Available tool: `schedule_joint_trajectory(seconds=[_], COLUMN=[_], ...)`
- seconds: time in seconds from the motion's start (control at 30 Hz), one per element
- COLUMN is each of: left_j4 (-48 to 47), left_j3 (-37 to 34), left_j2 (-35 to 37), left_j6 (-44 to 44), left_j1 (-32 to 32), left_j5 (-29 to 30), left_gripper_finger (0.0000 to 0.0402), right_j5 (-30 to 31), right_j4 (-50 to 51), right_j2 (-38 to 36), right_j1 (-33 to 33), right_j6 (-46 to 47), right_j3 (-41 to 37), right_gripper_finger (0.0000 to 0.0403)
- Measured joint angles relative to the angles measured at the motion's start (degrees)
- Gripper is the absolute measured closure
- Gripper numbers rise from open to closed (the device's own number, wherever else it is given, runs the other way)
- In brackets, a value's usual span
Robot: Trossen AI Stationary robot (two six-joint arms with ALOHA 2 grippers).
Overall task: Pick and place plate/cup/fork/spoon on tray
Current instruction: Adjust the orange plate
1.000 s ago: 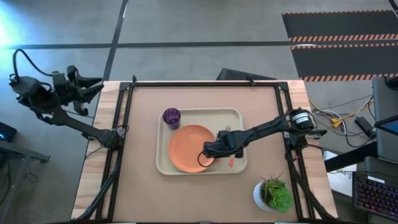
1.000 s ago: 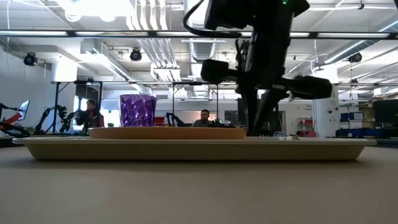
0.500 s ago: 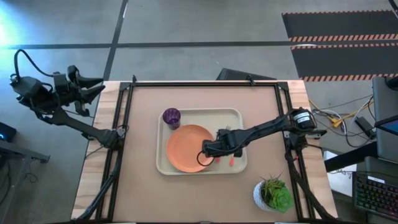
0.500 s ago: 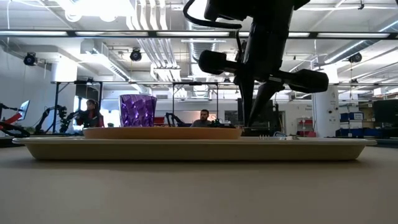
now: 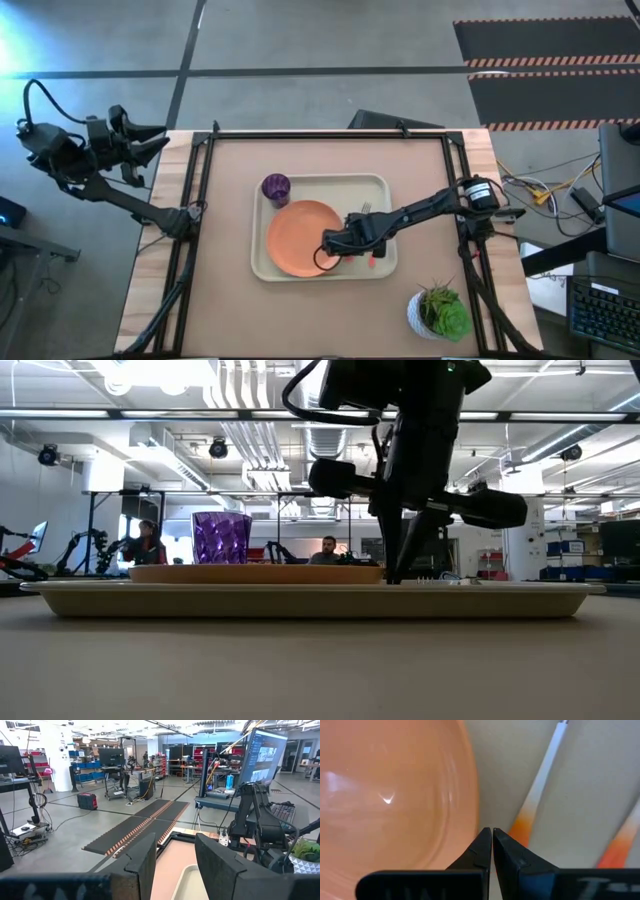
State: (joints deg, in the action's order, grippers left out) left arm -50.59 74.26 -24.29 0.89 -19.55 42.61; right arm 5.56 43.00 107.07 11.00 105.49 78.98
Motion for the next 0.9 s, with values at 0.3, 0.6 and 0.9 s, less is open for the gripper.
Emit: schedule_joint_trajectory(seconds=[0.3, 0.6, 0.9], left_j4=[0.0, 0.1, 0.1], left_j3=[0.0, 0.0, 0.0], left_j2=[0.0, 0.0, 0.0], left_j6=[0.0, 0.0, 0.0], left_j1=[0.0, 0.0, 0.0], left_j5=[0.0, 0.0, 0.0], left_gripper_finger=[0.0282, 0.0282, 0.0282], right_j5=[0.0, 0.5, 3.8], right_j4=[1.9, 2.8, 2.5], right_j2=[0.0, 0.0, 0.0], right_j1=[1.5, 1.9, 1.9], right_j6=[1.2, 3.4, 5.5], right_j3=[0.0, -0.1, -0.3], right_gripper_finger=[0.0395, 0.0395, 0.0395])
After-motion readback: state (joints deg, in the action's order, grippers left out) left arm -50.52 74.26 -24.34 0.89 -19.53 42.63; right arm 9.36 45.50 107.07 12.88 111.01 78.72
